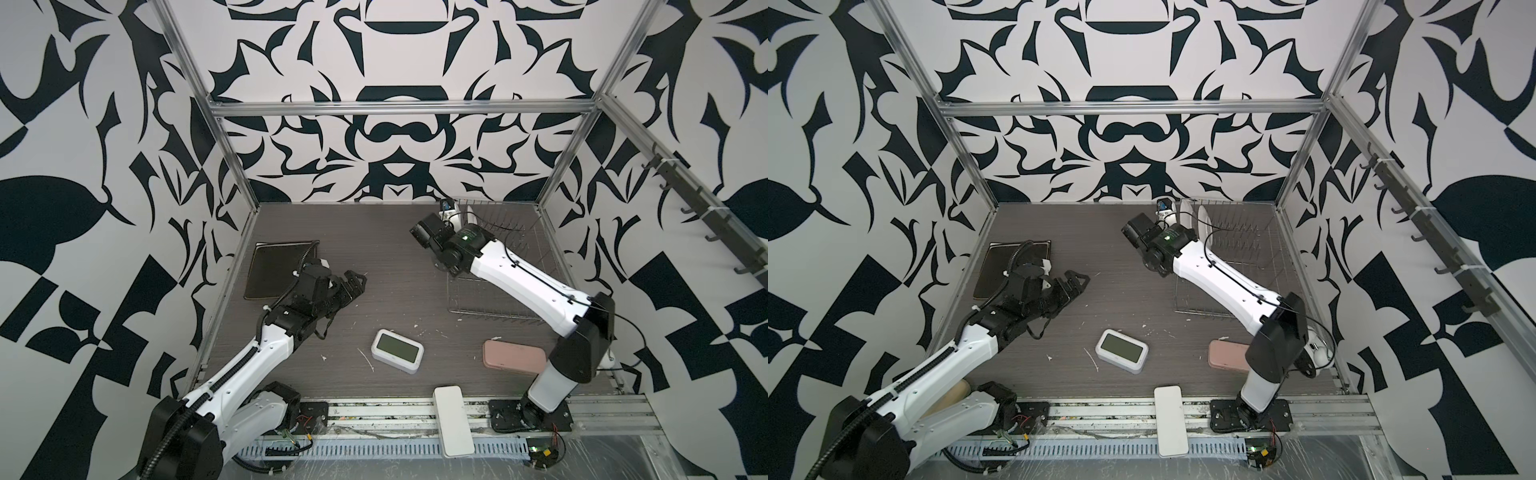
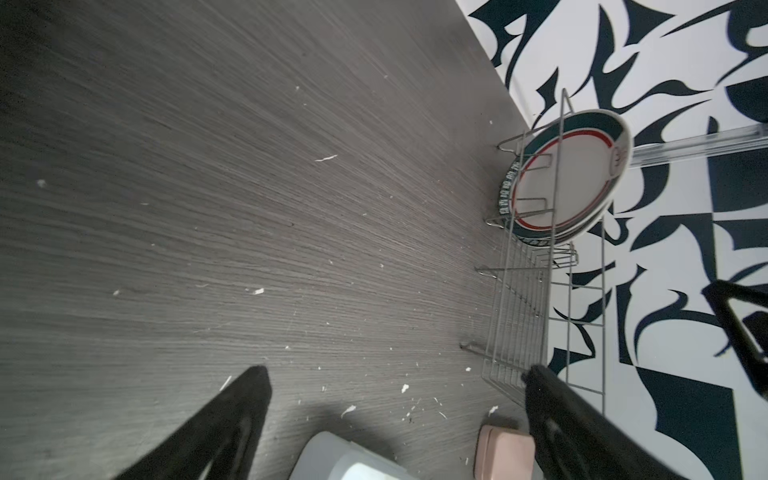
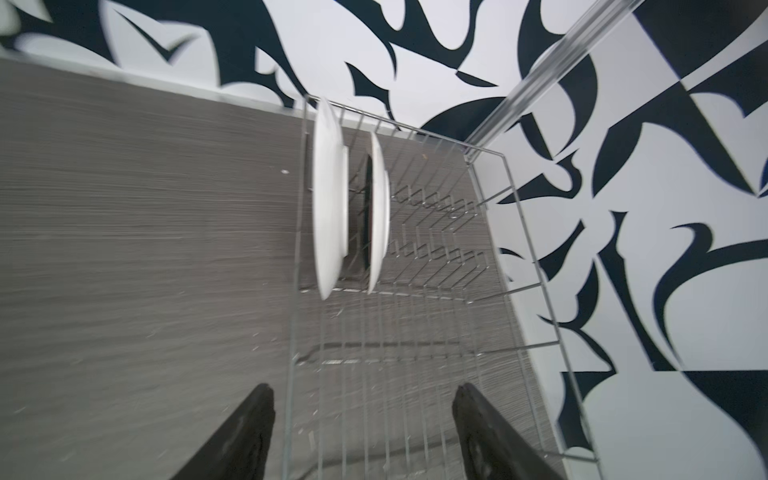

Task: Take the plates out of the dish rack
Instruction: 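Lower the right gripper onto the rim of the nearest rack plate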

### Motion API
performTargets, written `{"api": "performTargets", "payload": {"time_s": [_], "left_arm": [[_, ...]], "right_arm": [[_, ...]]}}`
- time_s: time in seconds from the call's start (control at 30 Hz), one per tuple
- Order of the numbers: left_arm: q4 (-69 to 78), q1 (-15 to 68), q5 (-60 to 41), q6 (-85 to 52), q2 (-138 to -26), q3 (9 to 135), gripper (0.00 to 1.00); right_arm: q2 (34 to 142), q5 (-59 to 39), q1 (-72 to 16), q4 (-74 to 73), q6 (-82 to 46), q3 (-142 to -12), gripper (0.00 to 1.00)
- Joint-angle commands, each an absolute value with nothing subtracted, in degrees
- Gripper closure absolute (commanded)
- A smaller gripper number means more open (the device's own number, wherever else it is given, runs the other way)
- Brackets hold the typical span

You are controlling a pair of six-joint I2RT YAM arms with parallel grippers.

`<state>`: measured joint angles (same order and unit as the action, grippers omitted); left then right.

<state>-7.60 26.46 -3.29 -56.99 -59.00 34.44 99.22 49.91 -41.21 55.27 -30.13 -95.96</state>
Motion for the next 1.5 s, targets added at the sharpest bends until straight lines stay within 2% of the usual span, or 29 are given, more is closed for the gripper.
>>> {"api": "performTargets", "payload": {"time_s": [0.0,0.23,0.5,0.77,0.93,1.2,1.47], "left_arm": [[-4.8,26.7,-1.0,-57.2,-58.9,32.7,0.01],[-10.7,26.8,-0.5,-55.2,-56.8,35.1,0.00],[-4.6,28.0,0.4,-54.7,-56.4,31.1,0.01],[-3.5,28.3,-2.6,-53.6,-57.8,32.5,0.01],[-2.5,28.3,-3.7,-53.1,-60.8,34.9,0.00],[0.7,28.6,-5.3,-52.6,-66.1,36.9,0.01],[0.3,28.7,-5.6,-52.4,-66.6,38.5,0.01]], "right_arm": [[100.4,52.4,-38.9,51.4,-24.4,-97.5,0.27],[106.4,51.9,-37.0,47.9,-22.0,-101.5,0.28],[108.5,51.8,-36.8,41.1,-20.2,-96.8,0.31],[112.8,52.1,-36.8,42.5,-21.9,-98.8,0.35],[116.0,56.3,-36.4,43.8,-20.3,-103.9,0.38],[117.7,55.8,-34.6,41.0,-16.9,-107.4,0.38],[120.4,55.5,-33.2,40.0,-15.1,-110.1,0.41]]}}
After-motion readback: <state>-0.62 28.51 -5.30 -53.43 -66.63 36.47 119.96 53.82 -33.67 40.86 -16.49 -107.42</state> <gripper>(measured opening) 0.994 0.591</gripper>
